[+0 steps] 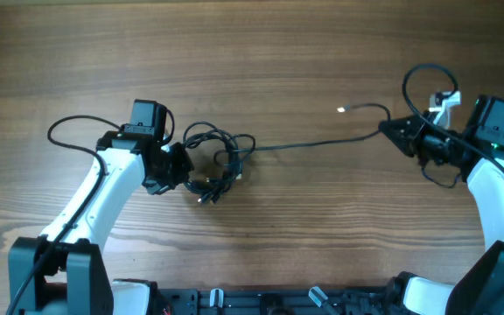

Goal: Untangle cables

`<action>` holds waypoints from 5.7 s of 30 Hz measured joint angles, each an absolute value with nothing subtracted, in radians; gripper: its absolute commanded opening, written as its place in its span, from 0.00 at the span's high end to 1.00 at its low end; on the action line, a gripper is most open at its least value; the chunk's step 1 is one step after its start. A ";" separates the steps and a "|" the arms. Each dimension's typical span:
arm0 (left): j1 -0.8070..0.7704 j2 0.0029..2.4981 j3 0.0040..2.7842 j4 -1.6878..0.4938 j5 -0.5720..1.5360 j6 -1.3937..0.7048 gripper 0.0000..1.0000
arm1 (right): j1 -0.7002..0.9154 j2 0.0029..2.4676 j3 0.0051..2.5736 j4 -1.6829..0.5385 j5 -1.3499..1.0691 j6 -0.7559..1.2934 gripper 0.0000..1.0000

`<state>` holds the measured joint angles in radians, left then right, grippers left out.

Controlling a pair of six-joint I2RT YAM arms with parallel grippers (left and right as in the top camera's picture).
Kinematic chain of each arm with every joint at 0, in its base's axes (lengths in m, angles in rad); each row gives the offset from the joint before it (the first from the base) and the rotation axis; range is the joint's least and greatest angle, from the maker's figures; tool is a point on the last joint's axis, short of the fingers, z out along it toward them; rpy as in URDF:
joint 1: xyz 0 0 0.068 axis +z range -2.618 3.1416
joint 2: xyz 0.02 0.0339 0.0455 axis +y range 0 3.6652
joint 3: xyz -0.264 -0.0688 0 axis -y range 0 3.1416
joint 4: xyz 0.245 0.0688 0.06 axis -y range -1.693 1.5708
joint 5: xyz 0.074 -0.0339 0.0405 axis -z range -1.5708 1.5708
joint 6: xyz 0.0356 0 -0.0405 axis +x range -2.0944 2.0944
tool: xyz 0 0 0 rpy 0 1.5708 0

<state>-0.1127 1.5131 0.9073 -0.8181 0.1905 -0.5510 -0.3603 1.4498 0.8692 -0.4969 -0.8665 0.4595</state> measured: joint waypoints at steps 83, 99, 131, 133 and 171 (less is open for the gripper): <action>-0.215 1.514 0.874 -0.631 0.457 -0.337 0.96 | 0.470 1.517 0.801 -0.147 -0.659 0.779 0.96; -0.225 1.515 0.873 -0.651 0.476 -0.334 0.96 | 0.079 1.346 0.792 -0.251 -1.211 0.451 0.96; -0.214 1.515 0.843 -0.719 0.049 -0.748 0.96 | -0.785 1.340 0.794 -0.542 -0.738 0.513 0.95; -0.196 1.515 0.842 -0.719 0.046 -0.751 0.96 | -0.785 1.340 0.794 -0.552 -0.682 0.536 0.94; 0.115 1.515 0.838 -0.727 0.167 -0.708 0.91 | -0.487 1.348 0.794 -0.500 -0.252 0.492 0.24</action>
